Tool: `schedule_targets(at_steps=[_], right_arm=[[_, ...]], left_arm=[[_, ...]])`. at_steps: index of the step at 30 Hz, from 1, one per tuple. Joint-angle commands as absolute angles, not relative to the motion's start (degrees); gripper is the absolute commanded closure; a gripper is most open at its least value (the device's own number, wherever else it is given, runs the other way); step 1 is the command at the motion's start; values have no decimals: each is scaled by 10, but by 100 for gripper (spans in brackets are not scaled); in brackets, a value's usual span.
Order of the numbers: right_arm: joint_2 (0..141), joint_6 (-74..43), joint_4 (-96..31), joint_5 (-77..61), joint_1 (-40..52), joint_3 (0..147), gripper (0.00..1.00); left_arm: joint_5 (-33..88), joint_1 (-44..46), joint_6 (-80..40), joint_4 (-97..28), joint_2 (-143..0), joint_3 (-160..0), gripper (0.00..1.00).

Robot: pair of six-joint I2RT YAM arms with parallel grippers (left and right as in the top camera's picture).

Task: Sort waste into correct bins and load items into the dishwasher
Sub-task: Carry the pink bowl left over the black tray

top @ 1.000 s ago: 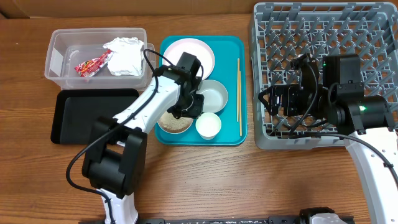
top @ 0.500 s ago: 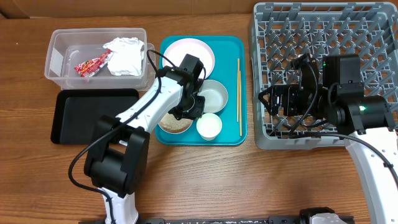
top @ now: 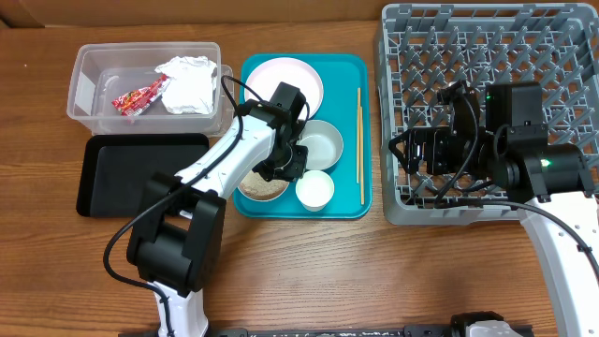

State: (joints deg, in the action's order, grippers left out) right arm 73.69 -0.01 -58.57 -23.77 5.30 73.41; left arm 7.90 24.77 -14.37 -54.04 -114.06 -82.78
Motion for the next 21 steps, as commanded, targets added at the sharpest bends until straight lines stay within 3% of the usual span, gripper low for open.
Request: schedule_targets(at_steps=[1, 5, 12, 21], right_arm=[[738, -2, -585, -243, 54, 750, 0], [738, -2, -587, -243, 54, 750, 0], [737, -2, -587, -243, 54, 750, 0], [738, -2, -587, -243, 54, 750, 0]], left_arm=[[68, 252, -133, -541, -1151, -817, 80], [52, 252, -148, -542, -1151, -815, 82], [49, 251, -150, -543, -1151, -815, 96], [56, 251, -151, -574, -1145, -821, 96]])
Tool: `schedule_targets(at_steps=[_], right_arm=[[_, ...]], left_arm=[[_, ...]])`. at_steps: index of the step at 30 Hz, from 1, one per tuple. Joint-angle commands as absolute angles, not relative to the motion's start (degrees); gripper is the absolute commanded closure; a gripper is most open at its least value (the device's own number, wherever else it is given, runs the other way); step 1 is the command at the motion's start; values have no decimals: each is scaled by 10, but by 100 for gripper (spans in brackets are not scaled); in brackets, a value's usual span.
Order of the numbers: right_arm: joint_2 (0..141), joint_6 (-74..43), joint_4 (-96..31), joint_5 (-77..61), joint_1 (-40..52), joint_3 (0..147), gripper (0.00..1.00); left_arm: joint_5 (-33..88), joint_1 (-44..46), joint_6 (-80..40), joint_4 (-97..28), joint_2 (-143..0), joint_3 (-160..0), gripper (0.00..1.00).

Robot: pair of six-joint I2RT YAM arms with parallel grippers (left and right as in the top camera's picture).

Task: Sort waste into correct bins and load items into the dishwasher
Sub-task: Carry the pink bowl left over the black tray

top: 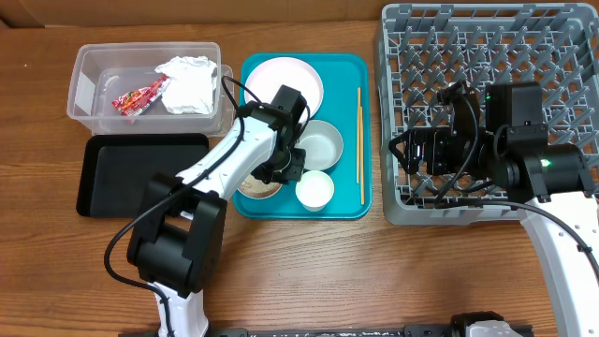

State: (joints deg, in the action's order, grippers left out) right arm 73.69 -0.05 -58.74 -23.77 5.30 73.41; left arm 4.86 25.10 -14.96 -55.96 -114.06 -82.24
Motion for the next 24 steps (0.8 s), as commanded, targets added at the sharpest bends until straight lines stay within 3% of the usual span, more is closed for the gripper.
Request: schedule_targets(at_steps=[1, 17, 24], right_arm=[[738, -2, -587, -243, 54, 750, 0], [737, -2, -584, -243, 54, 750, 0], [737, -2, -582, -243, 54, 750, 0]], left_arm=[[58, 250, -152, -582, -1142, -825, 96], [68, 211, -136, -822, -1126, -1094, 96], [121, 152, -106, -874, -1107, -1109, 96]])
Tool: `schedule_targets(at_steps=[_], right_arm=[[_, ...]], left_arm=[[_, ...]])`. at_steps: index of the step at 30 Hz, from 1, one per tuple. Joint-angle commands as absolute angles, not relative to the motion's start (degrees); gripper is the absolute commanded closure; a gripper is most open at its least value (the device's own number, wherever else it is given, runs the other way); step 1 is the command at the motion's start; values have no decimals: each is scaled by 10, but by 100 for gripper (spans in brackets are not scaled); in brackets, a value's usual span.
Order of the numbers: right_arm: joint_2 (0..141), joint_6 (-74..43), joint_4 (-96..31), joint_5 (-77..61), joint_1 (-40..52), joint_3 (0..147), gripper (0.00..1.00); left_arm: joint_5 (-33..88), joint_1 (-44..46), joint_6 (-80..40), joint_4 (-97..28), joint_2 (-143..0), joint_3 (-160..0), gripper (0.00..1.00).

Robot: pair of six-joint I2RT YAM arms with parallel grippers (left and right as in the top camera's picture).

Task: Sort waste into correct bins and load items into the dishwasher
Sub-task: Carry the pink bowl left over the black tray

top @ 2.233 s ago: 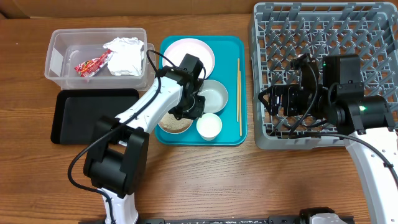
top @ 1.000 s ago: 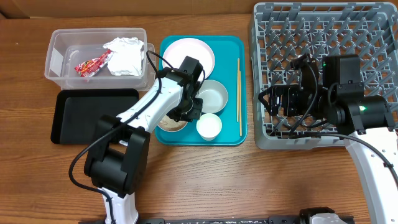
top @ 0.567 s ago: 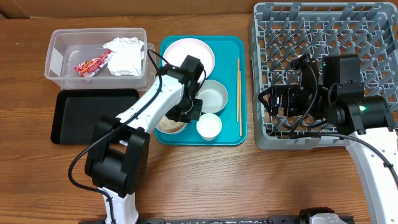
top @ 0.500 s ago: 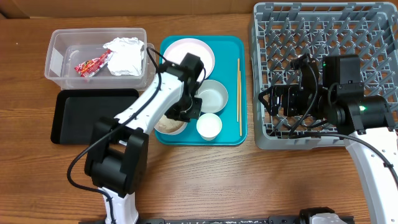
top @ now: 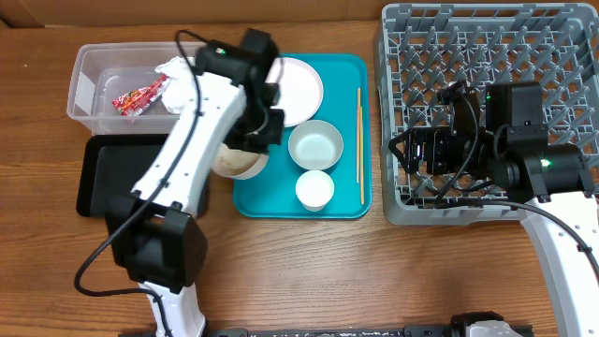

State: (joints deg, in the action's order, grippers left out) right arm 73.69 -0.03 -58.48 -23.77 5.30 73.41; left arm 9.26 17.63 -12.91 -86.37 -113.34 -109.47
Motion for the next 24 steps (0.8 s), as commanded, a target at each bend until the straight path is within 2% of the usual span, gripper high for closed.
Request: schedule_targets(at_steps=[1, 9, 24], right_arm=[[737, -2, -582, -243, 54, 750, 0], [737, -2, -575, -243, 54, 750, 0], [738, -2, -578, -243, 54, 750, 0]], left_arm=[[121, 142, -103, -880, -1103, -1108, 96], [186, 58, -22, -902, -1070, -1102, 95], [475, -165, 238, -878, -1070, -966, 96]])
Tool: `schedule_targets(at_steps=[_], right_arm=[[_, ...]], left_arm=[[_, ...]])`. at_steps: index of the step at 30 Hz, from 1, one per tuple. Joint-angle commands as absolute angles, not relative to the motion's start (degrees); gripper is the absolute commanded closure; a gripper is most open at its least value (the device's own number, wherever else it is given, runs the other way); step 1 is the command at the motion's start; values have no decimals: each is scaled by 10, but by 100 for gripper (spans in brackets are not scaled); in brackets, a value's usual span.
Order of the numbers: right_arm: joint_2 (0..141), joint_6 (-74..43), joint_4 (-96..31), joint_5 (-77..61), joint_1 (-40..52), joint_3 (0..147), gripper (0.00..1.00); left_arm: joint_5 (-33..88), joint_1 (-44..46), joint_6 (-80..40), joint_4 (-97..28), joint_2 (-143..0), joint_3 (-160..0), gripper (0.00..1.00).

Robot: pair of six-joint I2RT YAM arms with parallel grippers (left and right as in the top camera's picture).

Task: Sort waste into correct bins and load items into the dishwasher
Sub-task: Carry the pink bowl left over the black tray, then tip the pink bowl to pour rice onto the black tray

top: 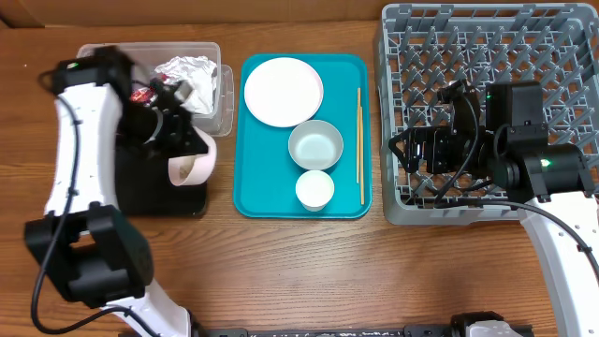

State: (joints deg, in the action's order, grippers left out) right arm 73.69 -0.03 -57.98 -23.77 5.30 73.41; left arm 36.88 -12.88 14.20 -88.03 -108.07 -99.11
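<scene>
My left gripper (pixel 180 142) is shut on the rim of a beige bowl (pixel 190 168), which hangs tilted on its side over the black tray (pixel 131 192). On the teal tray (pixel 281 201) are a white plate (pixel 284 91), a grey-green bowl (pixel 315 145), a small white cup (pixel 314 189) and a pair of chopsticks (pixel 359 140). My right gripper (pixel 410 167) hovers over the left front part of the grey dish rack (pixel 487 56), its fingers apart and holding nothing.
A clear plastic bin (pixel 94 58) stands at the back left and holds crumpled white paper (pixel 189 71); a red wrapper in it is mostly hidden by my left arm. The black tray lies directly in front of the bin. Wooden table all round.
My left gripper has carried the beige bowl from the teal tray's left edge to over the black tray, and the bowl is now tipped on its side. The right arm is unmoved.
My left gripper was down at the beige bowl of brownish food in the teal tray's front left corner. It was then shut on the bowl, holding it raised at the tray's left edge. Now it holds the bowl tilted over the black tray. The right arm stayed over the rack.
</scene>
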Motion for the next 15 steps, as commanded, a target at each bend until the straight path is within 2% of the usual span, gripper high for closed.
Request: schedule_targets(at_steps=[1, 9, 15], right_arm=[[737, -2, -577, -243, 54, 750, 0], [737, -2, -577, -243, 54, 750, 0], [738, -2, -577, -243, 54, 750, 0]], left_arm=[[493, -178, 255, -877, -1070, -954, 96], [608, -280, 351, -823, -1072, -831, 96], [722, -348, 360, -750, -1073, -754, 96]])
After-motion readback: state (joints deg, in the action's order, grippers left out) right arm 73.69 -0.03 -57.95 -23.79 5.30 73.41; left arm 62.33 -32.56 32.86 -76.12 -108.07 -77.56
